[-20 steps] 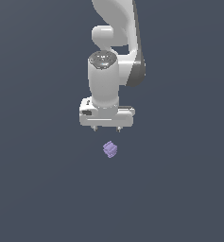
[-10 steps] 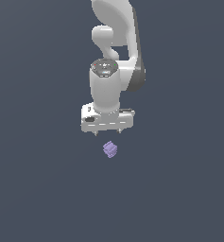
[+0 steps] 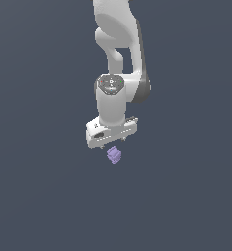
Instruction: Pick up the object and move it to a goal position.
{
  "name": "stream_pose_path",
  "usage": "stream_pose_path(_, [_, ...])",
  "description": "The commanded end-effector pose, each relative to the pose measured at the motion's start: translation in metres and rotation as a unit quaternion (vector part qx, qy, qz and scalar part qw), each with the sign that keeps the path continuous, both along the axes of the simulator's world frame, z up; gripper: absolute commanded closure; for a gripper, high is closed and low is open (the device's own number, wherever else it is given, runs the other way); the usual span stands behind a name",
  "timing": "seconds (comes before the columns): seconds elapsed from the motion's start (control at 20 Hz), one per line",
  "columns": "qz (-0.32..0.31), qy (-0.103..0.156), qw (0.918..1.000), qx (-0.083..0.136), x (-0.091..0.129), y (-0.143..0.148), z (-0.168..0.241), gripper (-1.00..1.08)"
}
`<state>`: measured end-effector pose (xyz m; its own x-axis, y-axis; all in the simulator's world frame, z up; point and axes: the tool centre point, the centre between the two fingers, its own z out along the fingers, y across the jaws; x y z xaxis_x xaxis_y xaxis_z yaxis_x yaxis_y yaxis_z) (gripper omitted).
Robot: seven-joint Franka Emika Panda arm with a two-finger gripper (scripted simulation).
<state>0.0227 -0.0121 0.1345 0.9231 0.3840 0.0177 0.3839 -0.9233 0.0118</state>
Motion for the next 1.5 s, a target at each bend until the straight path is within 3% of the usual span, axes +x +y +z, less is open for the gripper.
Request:
stream_pose_path(0.0, [0.038,0.002,0.9993,-0.001,0.002,0.001,-0.008,-0.92])
stream_pose_path(0.65, [0.170,0.010,0.9854,0.000,0.009,0.007,-0.037,-0.92])
stream_pose_path(1.15, [0.185,0.011,0.9826,0.000,0.010,0.007,-0.043,-0.92])
stream_pose_path(1.45, [0.187,0.011,0.9823,0.000,0.009,0.007,-0.067,-0.92])
